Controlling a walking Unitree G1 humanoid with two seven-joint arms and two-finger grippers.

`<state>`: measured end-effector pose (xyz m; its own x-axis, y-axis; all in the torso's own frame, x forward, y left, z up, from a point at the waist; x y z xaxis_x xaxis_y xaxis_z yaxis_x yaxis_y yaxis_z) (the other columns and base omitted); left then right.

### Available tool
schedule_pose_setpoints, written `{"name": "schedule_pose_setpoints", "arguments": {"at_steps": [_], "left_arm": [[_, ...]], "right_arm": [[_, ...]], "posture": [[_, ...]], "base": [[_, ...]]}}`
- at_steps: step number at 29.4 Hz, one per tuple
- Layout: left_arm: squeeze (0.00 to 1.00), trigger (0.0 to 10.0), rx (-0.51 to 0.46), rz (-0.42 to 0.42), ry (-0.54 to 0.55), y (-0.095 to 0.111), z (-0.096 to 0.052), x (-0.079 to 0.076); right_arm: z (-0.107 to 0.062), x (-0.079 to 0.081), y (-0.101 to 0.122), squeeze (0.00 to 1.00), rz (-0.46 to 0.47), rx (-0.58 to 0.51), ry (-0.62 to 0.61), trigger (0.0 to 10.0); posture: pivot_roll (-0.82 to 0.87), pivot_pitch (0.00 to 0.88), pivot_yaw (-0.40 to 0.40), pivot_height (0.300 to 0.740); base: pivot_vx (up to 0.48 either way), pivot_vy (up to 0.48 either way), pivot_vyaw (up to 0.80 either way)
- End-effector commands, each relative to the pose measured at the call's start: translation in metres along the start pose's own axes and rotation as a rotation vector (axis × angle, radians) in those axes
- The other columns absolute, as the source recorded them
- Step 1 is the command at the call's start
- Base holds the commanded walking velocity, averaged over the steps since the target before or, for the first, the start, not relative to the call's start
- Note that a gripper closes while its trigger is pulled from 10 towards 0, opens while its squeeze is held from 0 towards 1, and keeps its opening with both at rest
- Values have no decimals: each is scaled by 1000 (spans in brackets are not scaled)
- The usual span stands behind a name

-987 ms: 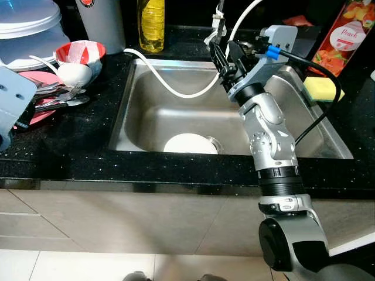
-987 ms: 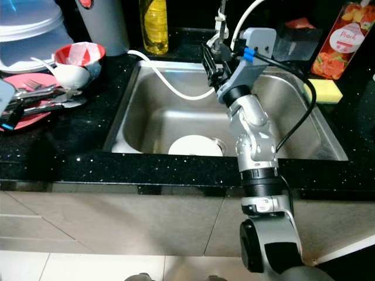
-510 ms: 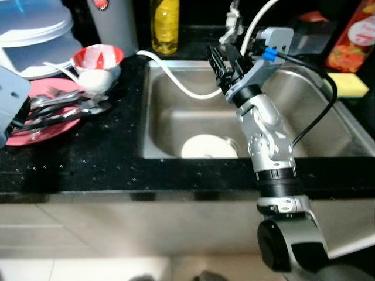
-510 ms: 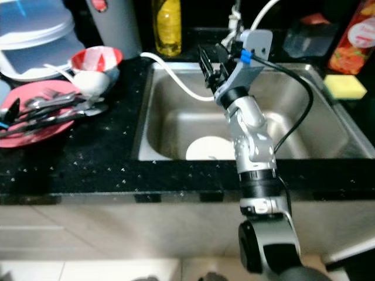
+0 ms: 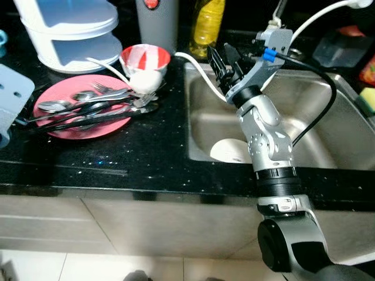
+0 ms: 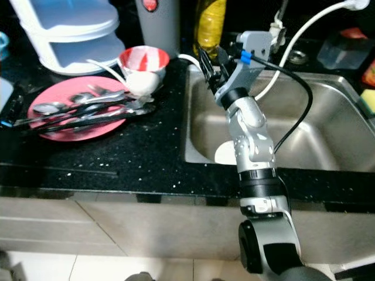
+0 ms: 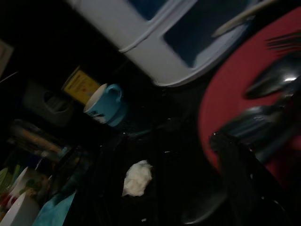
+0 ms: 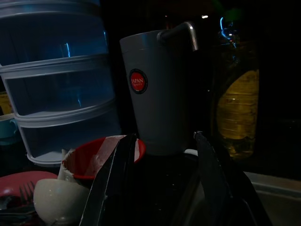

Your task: Kitchen organization

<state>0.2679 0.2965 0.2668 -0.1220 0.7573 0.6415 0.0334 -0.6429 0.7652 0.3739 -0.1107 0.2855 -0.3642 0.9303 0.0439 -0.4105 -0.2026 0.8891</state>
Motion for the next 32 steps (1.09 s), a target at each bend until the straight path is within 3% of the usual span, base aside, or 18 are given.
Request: {"name": "schedule_pose_setpoints", "arguments": {"at_steps": [1,2,3,5,7,9,10,15,17,20,22,24,32], "left_arm": [[0,10000,-19,10,-97,3,-1,-13],[0,10000,-28,35,-176,6,-4,-20],[0,10000,-28,35,-176,6,-4,-20],[0,10000,-30,140,-315,8,-11,-28],[0,10000,-30,140,-315,8,-11,-28],[0,10000,-37,283,-390,9,-13,-28],[0,10000,-74,308,-443,15,-12,-34],[0,10000,-138,338,-566,29,-15,-54],[0,10000,-165,386,-659,33,-20,-73],[0,10000,-176,404,-686,34,-19,-81],[0,10000,-171,440,-671,33,-15,-79],[0,10000,-151,506,-617,31,-4,-68],[0,10000,-93,522,-555,31,8,-33]], "right_arm": [[-1,-2,0,0,-2,1,-8,10000],[-1,-2,0,0,-2,1,-8,10000],[-1,-2,0,0,-2,1,-8,10000],[-1,-2,0,0,-2,1,-9,10000],[-1,-2,0,0,-2,1,-9,10000],[-2,-3,-1,0,-2,3,-10,10000],[-2,-3,-1,0,-2,4,-8,10000],[-1,-1,-2,0,-1,4,-3,10000],[-1,-1,-1,0,-1,2,-2,10000],[-1,-1,-1,0,-1,2,-4,10000],[-1,-2,-1,0,-3,2,-5,10000],[-2,-2,0,0,-6,0,-7,10000],[-1,-3,0,0,-8,-5,-10,10000]], "posture": [[182,32,-27,740],[183,32,-25,740],[183,32,-25,740],[183,32,-26,740],[183,32,-26,740],[188,33,-30,740],[191,33,-32,740],[190,32,-33,740],[181,28,-30,740],[181,28,-30,740],[175,25,-30,740],[172,21,-29,740],[176,3,-24,740]], "base": [[0,0,0],[0,0,0],[0,0,0],[0,0,0],[0,0,0],[0,0,0],[0,0,0],[0,0,0],[0,0,0],[0,0,0],[0,0,0],[0,0,0],[0,0,0]]}}
Point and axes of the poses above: a point about 5 cm out from each wrist's last joint towards the gripper, its own z axis pointing out of the wrist towards the gripper, its own y axis along the axis of the wrist's last joint, x = y × z, the point moved 1 cm from there along z, pointing out of the wrist towards the gripper, and after that the axes turned 5 degrees about -z, right-handed, at the moved point
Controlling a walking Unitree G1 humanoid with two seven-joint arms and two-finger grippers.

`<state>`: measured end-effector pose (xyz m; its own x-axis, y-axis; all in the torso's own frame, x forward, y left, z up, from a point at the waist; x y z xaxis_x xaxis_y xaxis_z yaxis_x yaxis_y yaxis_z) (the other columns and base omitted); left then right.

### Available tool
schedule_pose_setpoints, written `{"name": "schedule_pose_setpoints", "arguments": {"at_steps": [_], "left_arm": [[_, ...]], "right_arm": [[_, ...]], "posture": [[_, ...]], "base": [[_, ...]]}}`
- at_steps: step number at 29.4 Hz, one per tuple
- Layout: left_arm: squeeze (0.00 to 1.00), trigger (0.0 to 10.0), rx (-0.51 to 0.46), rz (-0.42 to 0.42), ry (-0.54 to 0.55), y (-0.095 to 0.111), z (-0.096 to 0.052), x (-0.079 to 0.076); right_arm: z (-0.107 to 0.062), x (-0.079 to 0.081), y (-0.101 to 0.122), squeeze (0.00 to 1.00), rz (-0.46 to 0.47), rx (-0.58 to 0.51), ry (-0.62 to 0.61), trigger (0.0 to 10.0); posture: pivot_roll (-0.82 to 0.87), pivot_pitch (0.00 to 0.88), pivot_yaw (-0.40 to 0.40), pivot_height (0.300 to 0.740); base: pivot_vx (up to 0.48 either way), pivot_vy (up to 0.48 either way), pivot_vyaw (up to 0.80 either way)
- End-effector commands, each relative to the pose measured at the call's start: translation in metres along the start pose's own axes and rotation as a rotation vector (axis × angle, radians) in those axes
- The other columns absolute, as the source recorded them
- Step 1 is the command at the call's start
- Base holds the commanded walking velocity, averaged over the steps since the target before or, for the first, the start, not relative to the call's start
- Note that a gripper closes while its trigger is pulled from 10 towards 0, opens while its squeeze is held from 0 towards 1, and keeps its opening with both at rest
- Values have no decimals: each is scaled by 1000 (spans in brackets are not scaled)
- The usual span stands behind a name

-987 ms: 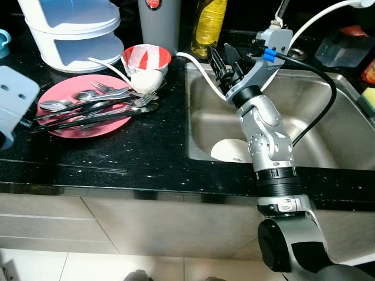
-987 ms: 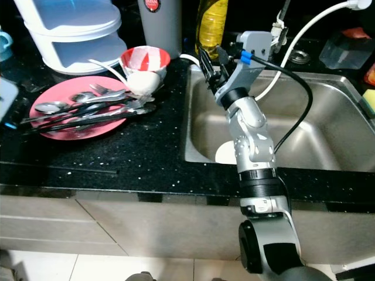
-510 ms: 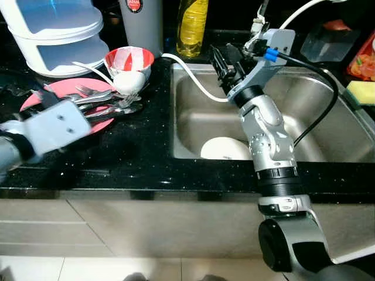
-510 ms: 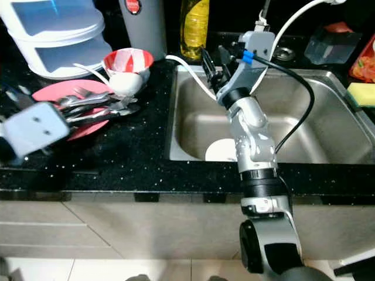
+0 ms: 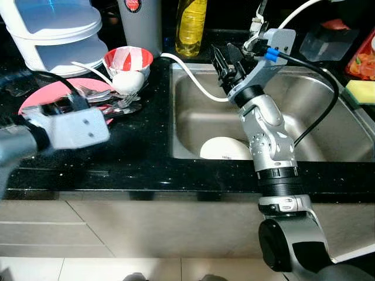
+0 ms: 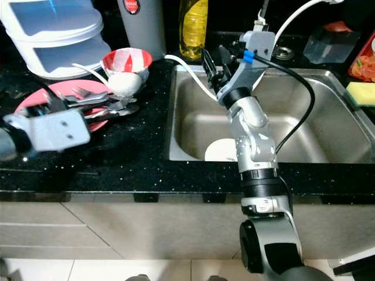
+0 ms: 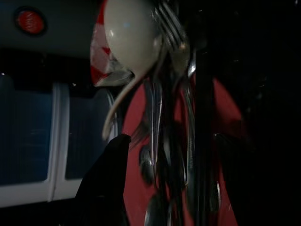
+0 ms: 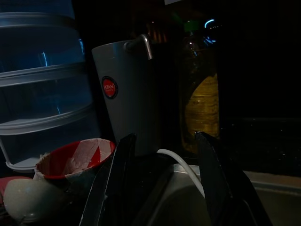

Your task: Kitchen organization

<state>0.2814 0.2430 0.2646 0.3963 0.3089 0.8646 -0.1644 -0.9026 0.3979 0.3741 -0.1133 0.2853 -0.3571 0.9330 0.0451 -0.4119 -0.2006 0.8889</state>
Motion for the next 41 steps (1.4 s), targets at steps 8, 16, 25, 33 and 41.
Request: {"name": "schedule_pose_setpoints", "arguments": {"at_steps": [8,16,25,33,41], "left_arm": [[0,10000,75,-73,-147,-26,-1,-6],[0,10000,149,4,-131,-45,12,-3],[0,4863,146,-26,-128,-51,22,-7],[0,0,123,-55,-154,-51,30,-22],[0,0,77,-4,-108,-40,29,-11]], "right_arm": [[0,1,-1,0,-1,-7,0,10000],[0,1,0,0,-1,-8,-1,10000],[0,0,0,0,-2,-8,-1,10000],[-1,-3,1,0,-8,-8,-10,10000],[-1,0,-1,0,-2,-4,-8,10000]], "posture": [[180,0,-24,740],[174,2,-25,740],[169,7,-25,740],[153,17,-24,740],[166,21,-25,740]], "base": [[0,0,0],[0,0,0],[0,0,0],[0,0,0],[0,0,0]]}}
Point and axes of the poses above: a point about 5 cm out from each wrist's last joint towards the gripper, its own z axis pointing out of the wrist towards the gripper, its own y axis along the axis of the wrist's last joint, x = y × z, the point moved 1 cm from there along z, pointing out of the wrist towards the gripper, and after that the axes turned 5 degrees about -z, right-handed, at the moved point
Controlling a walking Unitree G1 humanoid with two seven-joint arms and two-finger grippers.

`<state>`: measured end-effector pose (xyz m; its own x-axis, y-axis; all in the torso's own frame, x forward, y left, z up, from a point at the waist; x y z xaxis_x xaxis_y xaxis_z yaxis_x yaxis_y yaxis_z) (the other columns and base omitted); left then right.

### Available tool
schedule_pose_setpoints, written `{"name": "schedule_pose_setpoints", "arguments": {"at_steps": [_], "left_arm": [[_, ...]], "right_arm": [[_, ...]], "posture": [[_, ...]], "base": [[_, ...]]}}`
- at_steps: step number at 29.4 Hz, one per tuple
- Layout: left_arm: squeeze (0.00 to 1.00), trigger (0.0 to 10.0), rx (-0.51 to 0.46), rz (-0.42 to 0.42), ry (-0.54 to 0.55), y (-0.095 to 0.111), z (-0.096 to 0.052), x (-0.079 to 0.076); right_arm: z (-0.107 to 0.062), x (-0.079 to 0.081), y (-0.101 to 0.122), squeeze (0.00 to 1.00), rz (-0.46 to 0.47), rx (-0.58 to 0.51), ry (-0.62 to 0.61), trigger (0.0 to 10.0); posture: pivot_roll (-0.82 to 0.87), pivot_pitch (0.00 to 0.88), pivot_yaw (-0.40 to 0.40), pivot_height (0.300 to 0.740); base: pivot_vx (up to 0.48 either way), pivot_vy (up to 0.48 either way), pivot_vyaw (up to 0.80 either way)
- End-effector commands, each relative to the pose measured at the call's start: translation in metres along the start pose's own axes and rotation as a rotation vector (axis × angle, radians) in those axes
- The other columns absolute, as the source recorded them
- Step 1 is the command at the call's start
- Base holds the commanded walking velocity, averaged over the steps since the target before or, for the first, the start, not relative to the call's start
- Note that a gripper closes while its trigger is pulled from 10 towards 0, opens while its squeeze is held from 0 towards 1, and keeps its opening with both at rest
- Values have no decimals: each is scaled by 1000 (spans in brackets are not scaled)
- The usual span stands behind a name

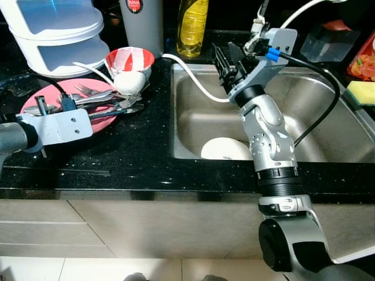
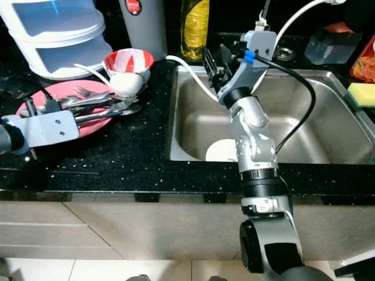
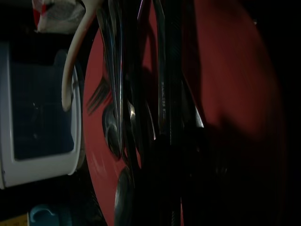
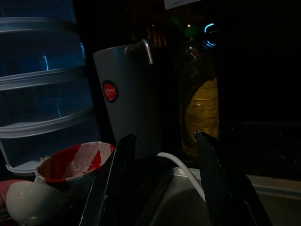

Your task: Kitchen organization

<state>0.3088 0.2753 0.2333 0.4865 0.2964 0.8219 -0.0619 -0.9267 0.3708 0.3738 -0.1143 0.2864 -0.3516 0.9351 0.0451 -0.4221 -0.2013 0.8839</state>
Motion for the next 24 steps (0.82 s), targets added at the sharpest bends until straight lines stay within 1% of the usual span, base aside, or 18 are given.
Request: {"name": "schedule_pose_setpoints", "arguments": {"at_steps": [1,2,3,4,5,7,8,11,12,14,15,16,17,19,20,22,23,24], "left_arm": [[0,2235,-53,29,32,13,2,2],[0,2235,-70,39,61,17,0,6],[0,10000,-97,40,111,24,-2,13],[0,10000,-97,40,111,24,-2,13],[0,10000,-162,32,192,38,-7,27],[0,10000,-195,27,224,45,-10,32],[0,10000,-285,-26,284,61,-16,42],[0,10000,-460,-158,323,90,-23,47],[0,10000,-460,-158,323,90,-23,47],[0,10000,-553,-264,323,103,-22,46],[0,10000,-553,-264,323,103,-22,46],[0,10000,-603,-328,317,110,-21,45],[0,10000,-603,-328,317,110,-21,45],[0,10000,-738,-494,265,127,-15,42],[0,10000,-738,-494,265,127,-15,42],[0,10000,-792,-550,226,137,-11,41],[0,10000,-846,-606,176,148,-3,41],[0,10000,-846,-606,176,148,-3,41]], "right_arm": [[0,1,-2,0,2,7,-2,10000],[0,1,-2,0,2,7,-1,10000],[0,1,-2,0,2,7,-1,10000],[0,1,-2,0,2,7,-1,10000],[0,1,-2,0,3,8,-1,10000],[0,1,-2,0,3,8,0,10000],[0,1,-2,0,4,8,1,10000],[0,2,-3,0,7,9,4,10000],[0,2,-3,0,7,9,4,10000],[0,3,-3,0,12,7,7,10000],[0,3,-3,0,12,7,7,10000],[0,4,-3,0,17,5,9,10000],[0,4,-3,0,17,5,9,10000],[1,-5,2,0,82,-10,-10,10000],[1,-5,2,0,82,-10,-10,10000],[1,-12,5,0,133,-22,-28,10000],[0,-20,9,0,184,-37,-48,10000],[0,-20,9,0,184,-37,-48,10000]], "posture": [[166,21,-25,740],[166,21,-25,740],[167,23,-27,740],[167,23,-27,740],[166,23,-28,740],[166,23,-28,740],[169,24,-29,740],[170,26,-31,740],[170,26,-31,740],[170,26,-31,740],[170,26,-31,740],[167,27,-30,740],[167,27,-30,740],[171,26,-36,740],[171,26,-36,740],[168,24,-34,740],[164,22,-32,740],[164,22,-32,740]], "base": [[0,0,0],[0,0,0],[0,0,0],[0,0,0],[0,0,0],[0,0,0],[0,0,0],[0,0,0],[0,0,0],[0,0,0],[0,0,0],[0,0,0],[0,0,0],[0,0,0],[0,0,0],[0,0,0],[0,0,0],[0,0,0]]}}
Point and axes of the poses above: a point about 5 cm out from each wrist's last joint towards the gripper, its own z axis pointing out of the wrist towards the gripper, its own y axis along the axis of the wrist's last joint, x = y × z, the point moved 1 cm from there along z, pointing out of the wrist towards the gripper, and after that the axes turned 5 degrees about -z, right-handed, at the moved point
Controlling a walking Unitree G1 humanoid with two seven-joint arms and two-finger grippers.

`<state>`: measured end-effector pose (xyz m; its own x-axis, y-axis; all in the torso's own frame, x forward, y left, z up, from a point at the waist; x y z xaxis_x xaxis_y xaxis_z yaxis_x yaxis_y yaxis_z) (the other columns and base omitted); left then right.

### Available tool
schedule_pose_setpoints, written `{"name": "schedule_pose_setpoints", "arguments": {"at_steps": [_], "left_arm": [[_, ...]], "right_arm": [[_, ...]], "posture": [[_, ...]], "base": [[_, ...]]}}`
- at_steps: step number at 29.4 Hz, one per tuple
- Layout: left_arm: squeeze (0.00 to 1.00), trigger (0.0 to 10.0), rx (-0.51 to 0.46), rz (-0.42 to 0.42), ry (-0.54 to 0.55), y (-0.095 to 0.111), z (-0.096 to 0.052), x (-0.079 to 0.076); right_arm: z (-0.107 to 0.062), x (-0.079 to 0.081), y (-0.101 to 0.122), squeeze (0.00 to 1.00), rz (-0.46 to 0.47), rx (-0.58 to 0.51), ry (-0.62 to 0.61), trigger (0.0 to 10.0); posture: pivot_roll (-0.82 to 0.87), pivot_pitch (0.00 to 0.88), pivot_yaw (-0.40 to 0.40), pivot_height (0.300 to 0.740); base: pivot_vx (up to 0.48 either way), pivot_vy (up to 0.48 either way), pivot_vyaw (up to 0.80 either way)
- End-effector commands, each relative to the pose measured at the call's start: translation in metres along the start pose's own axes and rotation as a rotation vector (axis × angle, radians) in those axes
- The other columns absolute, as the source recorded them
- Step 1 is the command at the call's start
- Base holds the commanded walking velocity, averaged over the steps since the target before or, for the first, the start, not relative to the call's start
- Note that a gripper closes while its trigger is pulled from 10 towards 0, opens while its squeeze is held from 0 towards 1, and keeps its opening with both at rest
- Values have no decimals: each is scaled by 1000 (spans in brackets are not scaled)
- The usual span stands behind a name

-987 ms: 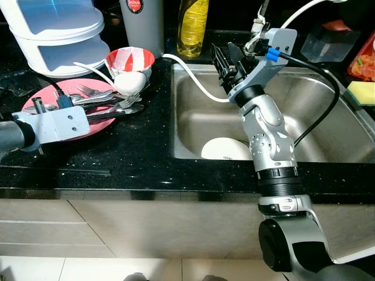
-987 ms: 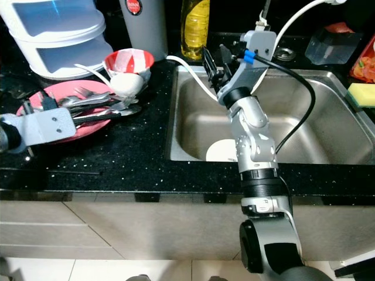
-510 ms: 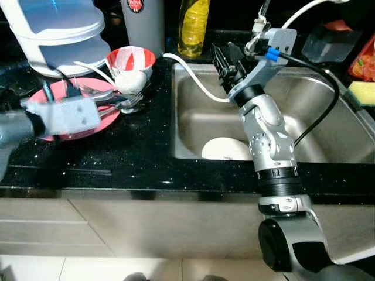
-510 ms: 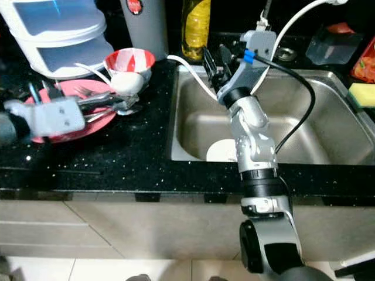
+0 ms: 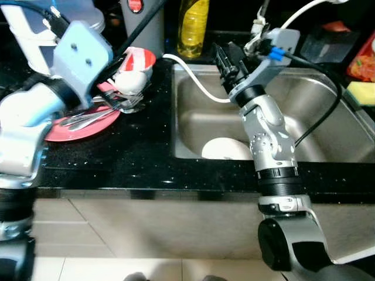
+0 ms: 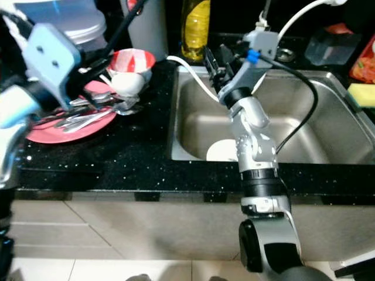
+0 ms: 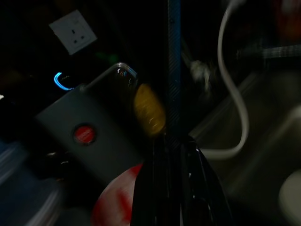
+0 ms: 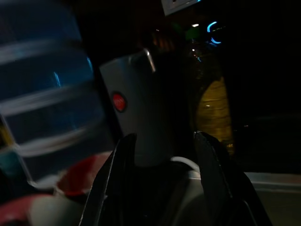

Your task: Kitchen organization

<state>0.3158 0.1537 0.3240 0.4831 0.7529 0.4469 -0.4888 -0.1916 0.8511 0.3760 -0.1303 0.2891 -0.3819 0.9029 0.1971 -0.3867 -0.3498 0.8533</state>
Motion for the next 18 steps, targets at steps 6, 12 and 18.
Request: {"name": "schedule_pose_setpoints", "arguments": {"at_steps": [6,12,18], "left_arm": [[0,10000,55,-208,-8,-23,60,-3],[0,10000,135,-369,1,-36,102,-11],[0,10000,227,-494,-121,-47,125,-38]], "right_arm": [[-4,-29,20,0,-26,-43,-69,10000],[-15,-47,25,0,-251,2,-158,10000],[-16,-66,34,0,-550,68,-266,10000]], "posture": [[109,14,6,740],[43,15,50,740],[-18,21,94,740]], "base": [[0,0,0],[0,0,0],[0,0,0]]}}
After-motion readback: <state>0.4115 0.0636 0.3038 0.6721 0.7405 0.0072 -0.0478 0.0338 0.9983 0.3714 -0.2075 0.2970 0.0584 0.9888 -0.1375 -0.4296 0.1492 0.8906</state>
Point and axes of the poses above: a point about 5 cm out from each wrist's last joint towards the gripper, its own z axis pointing out of the wrist towards the gripper, its own y axis along the axis of the wrist's last joint, x = y × z, the point moved 1 cm from there along z, pointing out of the wrist towards the gripper, and after that the axes turned 5 degrees about -z, right-handed, at the moved point
